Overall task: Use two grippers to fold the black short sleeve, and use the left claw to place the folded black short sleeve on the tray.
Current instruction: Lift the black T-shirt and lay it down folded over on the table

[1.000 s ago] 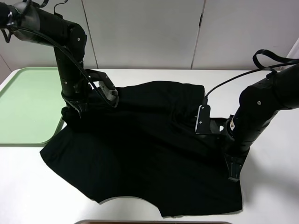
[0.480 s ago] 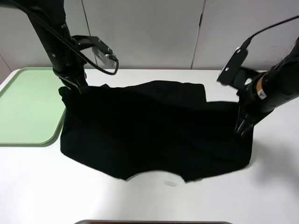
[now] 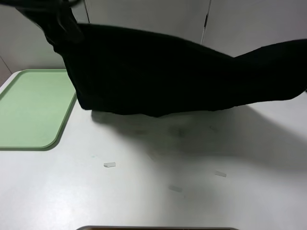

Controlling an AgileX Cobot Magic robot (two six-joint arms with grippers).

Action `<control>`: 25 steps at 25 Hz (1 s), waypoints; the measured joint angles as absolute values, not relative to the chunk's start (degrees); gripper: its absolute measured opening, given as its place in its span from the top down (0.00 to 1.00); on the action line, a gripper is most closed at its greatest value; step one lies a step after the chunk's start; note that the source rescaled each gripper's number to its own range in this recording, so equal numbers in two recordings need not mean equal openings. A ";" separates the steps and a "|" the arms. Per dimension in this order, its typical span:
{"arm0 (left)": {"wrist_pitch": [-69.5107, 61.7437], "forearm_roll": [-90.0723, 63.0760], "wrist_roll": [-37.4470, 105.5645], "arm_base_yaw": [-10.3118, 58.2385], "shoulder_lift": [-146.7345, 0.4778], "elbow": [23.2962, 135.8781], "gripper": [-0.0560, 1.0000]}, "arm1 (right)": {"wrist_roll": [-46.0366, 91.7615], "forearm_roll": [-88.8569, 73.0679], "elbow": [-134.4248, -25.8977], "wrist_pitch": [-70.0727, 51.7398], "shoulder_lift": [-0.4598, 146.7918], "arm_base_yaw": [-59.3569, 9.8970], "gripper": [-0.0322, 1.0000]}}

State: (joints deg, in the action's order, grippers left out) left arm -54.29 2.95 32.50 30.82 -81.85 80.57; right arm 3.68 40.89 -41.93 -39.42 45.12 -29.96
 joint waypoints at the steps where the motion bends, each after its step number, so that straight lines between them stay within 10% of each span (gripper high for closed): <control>1: -54.29 3.15 32.50 31.82 -79.31 80.57 0.94 | 6.14 40.83 -42.32 -39.95 42.20 -31.16 0.97; 12: -51.77 11.82 28.69 33.11 -65.00 80.57 0.95 | 10.94 42.63 -57.78 -38.01 40.81 -32.61 0.97; 25: -46.12 15.48 27.58 24.57 -93.48 80.57 0.95 | -1.23 54.91 -58.31 -33.80 79.59 -21.54 0.97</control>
